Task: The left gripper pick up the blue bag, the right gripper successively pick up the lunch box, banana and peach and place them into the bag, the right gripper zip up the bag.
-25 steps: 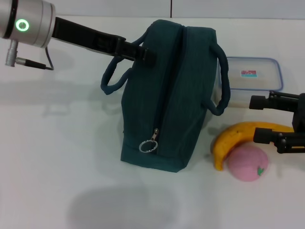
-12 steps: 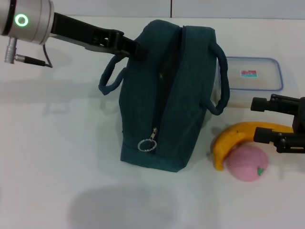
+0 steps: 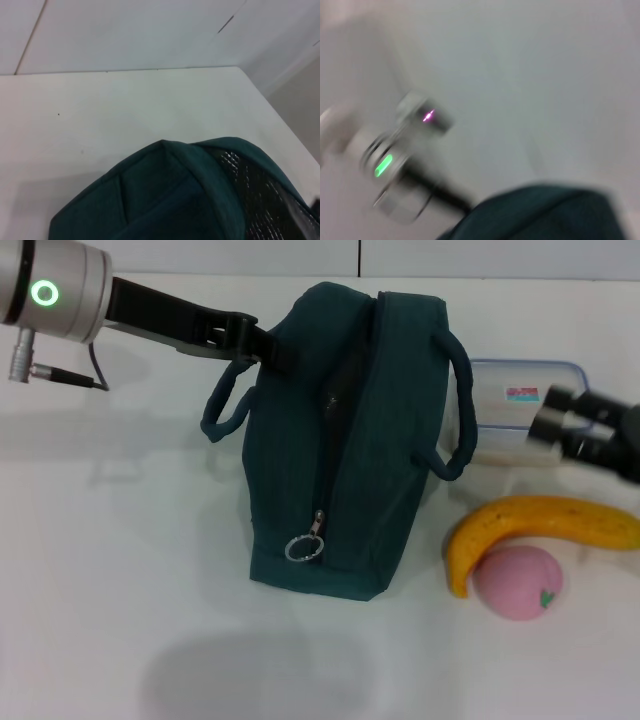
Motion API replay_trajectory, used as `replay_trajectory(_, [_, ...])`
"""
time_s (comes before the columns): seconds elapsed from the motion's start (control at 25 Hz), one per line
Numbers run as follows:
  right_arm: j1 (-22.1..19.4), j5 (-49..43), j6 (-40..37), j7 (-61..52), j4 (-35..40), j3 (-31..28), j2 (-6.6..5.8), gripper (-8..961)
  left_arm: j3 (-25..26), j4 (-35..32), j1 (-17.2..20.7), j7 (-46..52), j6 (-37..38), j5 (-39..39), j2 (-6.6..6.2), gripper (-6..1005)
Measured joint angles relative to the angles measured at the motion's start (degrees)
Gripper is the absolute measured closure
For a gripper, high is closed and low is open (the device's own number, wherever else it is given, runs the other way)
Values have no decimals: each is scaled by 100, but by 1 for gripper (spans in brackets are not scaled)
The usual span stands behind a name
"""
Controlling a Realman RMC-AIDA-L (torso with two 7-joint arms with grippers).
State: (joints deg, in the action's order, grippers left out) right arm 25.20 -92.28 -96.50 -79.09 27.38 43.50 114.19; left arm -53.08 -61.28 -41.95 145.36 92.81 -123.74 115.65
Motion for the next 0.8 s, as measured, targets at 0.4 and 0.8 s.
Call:
replay_trajectory(0.4, [-91, 484, 1402, -868, -1297, -1711, -68, 162, -1, 3, 146, -54, 0, -1, 32, 952])
replay_trajectory(0.8, [-94, 480, 2757, -1636, -1622, -1680, 97, 167, -1, -7, 226, -323, 7, -1, 90, 952])
